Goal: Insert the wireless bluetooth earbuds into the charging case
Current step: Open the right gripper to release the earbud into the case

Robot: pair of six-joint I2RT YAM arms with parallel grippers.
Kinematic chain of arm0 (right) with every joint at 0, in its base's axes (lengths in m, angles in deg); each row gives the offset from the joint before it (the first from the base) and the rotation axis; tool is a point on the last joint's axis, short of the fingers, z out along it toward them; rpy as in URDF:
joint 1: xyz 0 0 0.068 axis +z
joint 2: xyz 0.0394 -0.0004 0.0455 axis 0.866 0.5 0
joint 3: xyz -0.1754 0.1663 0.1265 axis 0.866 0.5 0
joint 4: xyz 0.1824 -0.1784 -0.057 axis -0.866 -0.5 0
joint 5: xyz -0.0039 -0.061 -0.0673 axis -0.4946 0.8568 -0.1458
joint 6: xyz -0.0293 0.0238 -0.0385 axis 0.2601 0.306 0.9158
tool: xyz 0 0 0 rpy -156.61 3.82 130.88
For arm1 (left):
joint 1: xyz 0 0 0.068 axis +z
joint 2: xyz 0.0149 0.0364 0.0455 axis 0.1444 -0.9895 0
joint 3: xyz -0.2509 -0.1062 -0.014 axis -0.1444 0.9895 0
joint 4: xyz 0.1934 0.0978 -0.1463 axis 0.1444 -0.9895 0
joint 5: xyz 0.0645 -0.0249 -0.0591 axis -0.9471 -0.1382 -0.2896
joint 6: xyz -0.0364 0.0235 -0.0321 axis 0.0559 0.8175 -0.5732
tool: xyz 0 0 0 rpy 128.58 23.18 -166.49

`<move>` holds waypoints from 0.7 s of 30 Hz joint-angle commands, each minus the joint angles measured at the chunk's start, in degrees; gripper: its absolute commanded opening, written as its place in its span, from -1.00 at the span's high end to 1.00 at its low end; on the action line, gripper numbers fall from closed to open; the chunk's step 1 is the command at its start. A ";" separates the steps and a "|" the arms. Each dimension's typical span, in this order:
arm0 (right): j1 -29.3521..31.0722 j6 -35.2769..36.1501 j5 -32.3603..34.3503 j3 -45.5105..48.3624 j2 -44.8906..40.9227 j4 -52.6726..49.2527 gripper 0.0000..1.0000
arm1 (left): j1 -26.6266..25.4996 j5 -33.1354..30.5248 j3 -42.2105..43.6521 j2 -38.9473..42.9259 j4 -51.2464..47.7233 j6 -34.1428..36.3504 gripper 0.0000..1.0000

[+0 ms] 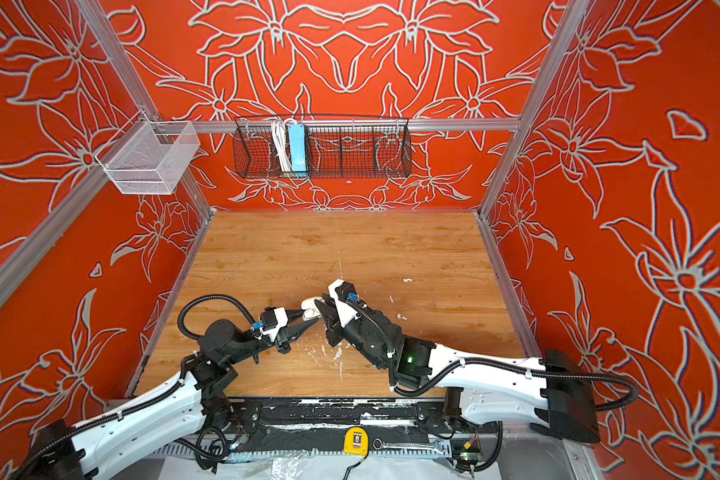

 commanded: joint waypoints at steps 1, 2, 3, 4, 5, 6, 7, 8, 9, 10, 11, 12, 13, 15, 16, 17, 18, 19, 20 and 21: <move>0.41 -0.05 -4.65 -0.35 -0.67 0.91 0.63 | -0.37 -2.41 -1.90 0.43 0.69 -0.43 1.00; 0.41 0.17 -5.49 -0.25 -0.72 1.11 0.63 | -0.37 -2.52 -1.91 0.35 0.62 -0.52 1.00; 0.45 0.39 -6.06 -0.28 -0.81 1.12 0.64 | -0.37 -2.62 -1.83 0.34 0.59 -0.56 1.00; 0.42 0.41 -6.08 -0.24 -0.83 1.05 0.64 | -0.37 -3.05 -1.82 0.43 0.60 -0.56 1.00; 0.43 0.31 -5.56 -0.35 -0.89 0.78 0.64 | -0.37 -3.67 -1.69 0.56 0.60 -0.75 1.00; 0.45 0.07 -4.45 -0.41 -0.95 0.23 0.64 | -0.37 -4.35 -1.57 0.69 0.62 -0.91 1.00; 0.41 -0.18 -3.03 -0.57 -0.91 -0.46 0.64 | -0.37 -4.84 -1.47 0.83 0.59 -0.96 1.00; 0.42 -0.51 -1.56 -0.83 -0.80 -1.25 0.65 | -0.37 -4.96 -1.51 0.95 0.50 -0.80 1.00; 0.41 -0.79 0.02 -1.22 -0.65 -2.31 0.65 | -0.39 -4.93 -1.55 1.04 0.17 -0.63 1.00; 0.42 -1.03 1.17 -1.76 -0.37 -3.30 0.65 | -0.37 -4.77 -1.56 1.17 0.07 -0.52 1.00; 0.41 -1.18 2.13 -2.42 -0.05 -4.42 0.64 | -0.37 -4.58 -1.56 1.27 0.07 -0.38 1.00; 0.41 -1.26 2.56 -3.06 0.30 -5.46 0.60 | -0.37 -4.48 -1.49 1.25 0.19 -0.18 1.00; 0.45 -1.33 2.58 -3.37 0.58 -5.73 0.53 | -0.37 -4.46 -1.39 1.31 0.33 -0.16 1.00; 0.41 -1.52 1.91 -3.23 0.85 -4.85 0.41 | -0.33 -4.64 -1.21 1.30 0.60 -0.09 1.00; 0.41 -1.61 1.63 -2.99 0.85 -4.48 0.36 | -0.37 -4.74 -1.18 1.31 0.64 -0.07 1.00; 0.42 -1.70 1.53 -2.89 0.85 -4.25 0.29 | -0.37 -4.82 -1.12 1.40 0.62 -0.05 1.00; 0.42 -1.77 1.57 -2.94 0.78 -4.32 0.25 | -0.37 -4.96 -1.12 1.56 0.47 0.01 1.00; 0.41 -1.79 1.66 -2.94 0.69 -4.48 0.23 | -0.35 -5.05 -1.12 1.57 0.47 0.02 1.00; 0.46 -1.83 1.94 -2.88 0.47 -4.67 0.22 | -0.37 -5.17 -1.06 1.57 0.51 0.01 1.00; 0.41 -1.96 2.26 -2.81 0.20 -4.96 0.21 | -0.37 -5.20 -1.12 1.57 0.50 -0.07 1.00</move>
